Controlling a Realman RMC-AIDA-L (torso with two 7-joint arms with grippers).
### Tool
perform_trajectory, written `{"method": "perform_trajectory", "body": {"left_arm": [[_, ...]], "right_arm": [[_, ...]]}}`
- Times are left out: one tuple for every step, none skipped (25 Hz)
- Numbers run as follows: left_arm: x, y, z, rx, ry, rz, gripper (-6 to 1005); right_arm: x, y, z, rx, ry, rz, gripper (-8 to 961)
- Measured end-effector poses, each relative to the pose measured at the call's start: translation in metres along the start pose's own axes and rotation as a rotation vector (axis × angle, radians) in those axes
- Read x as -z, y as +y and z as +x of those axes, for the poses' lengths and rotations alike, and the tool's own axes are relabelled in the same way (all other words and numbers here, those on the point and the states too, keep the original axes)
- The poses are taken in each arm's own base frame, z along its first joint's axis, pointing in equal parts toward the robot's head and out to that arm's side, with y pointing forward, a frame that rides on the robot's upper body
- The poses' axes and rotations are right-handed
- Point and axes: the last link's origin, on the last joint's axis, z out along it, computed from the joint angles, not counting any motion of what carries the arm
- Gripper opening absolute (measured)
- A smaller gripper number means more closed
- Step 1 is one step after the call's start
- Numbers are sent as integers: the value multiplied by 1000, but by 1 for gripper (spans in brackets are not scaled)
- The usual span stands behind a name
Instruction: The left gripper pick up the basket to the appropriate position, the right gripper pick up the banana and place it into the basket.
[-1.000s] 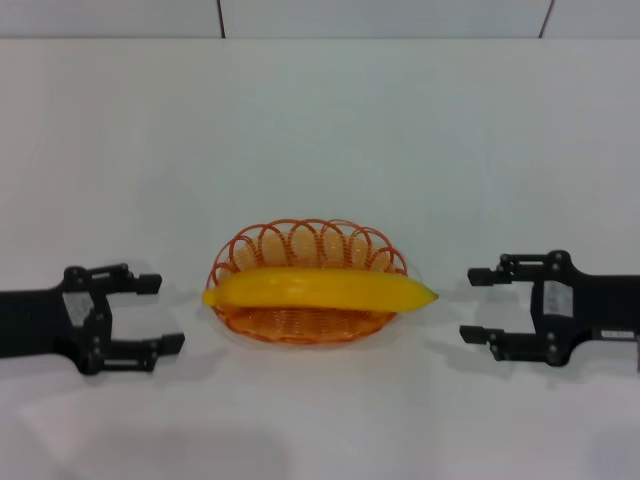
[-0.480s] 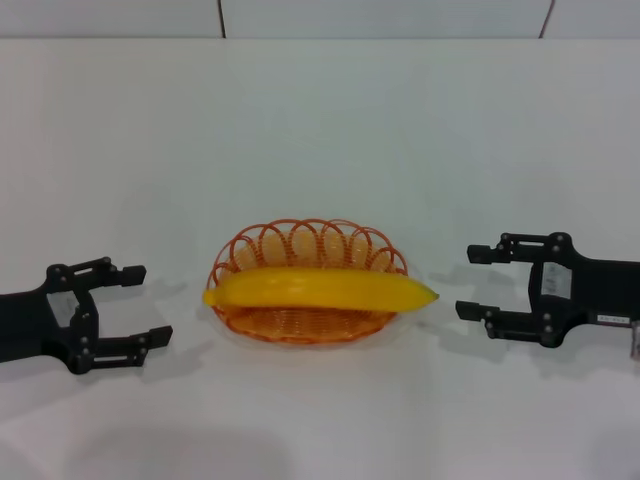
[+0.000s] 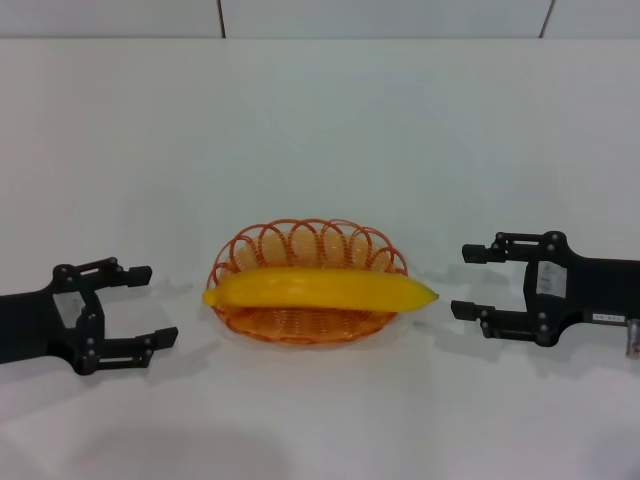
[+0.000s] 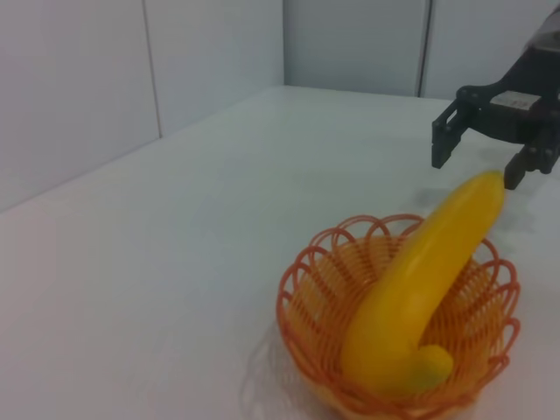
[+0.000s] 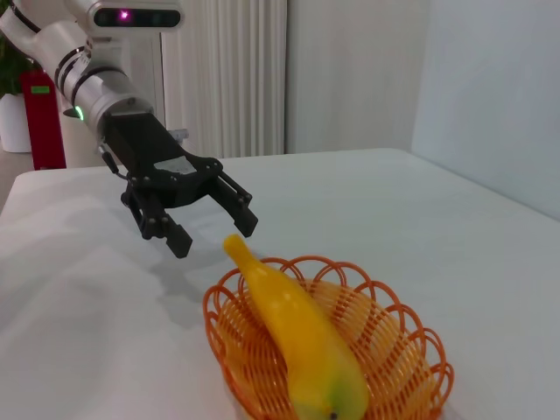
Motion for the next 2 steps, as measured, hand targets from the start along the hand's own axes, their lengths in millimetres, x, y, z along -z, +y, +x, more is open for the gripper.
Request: {"method": "perform_trajectory", "body": {"left_arm": [[0, 0, 0, 0, 0, -1, 848], [0, 0, 0, 0, 0, -1, 848]], "right_arm": [[0, 0, 0, 0, 0, 0, 665], [0, 0, 0, 0, 0, 0, 665]]}}
